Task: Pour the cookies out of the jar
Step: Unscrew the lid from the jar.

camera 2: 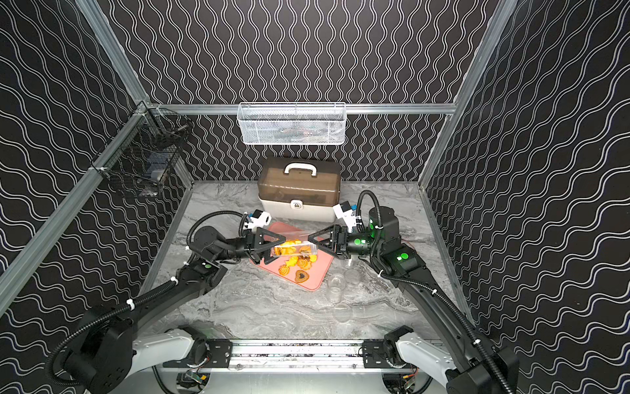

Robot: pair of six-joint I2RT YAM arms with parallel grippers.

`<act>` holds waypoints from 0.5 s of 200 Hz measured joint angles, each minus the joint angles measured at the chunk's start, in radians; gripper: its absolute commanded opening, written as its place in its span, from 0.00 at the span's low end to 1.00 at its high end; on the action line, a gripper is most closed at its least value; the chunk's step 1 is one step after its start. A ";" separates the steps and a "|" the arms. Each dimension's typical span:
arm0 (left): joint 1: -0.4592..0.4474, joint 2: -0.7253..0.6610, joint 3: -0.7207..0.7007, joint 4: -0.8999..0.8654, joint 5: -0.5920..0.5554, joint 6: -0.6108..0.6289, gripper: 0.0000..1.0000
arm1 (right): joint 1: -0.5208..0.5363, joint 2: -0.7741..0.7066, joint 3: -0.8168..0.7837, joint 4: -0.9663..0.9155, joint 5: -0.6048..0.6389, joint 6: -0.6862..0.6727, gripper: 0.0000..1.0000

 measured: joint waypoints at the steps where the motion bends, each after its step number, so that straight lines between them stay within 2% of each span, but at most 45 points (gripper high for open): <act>1: 0.000 0.000 0.000 0.000 0.000 0.000 0.64 | 0.000 0.000 0.000 0.000 0.000 0.000 0.71; 44: 0.001 0.000 0.000 0.009 0.000 -0.004 0.64 | 0.000 0.002 -0.013 0.034 -0.010 0.018 0.62; 100: 0.002 0.002 0.000 0.029 0.005 -0.001 0.64 | 0.000 -0.008 0.004 0.005 -0.001 -0.034 0.62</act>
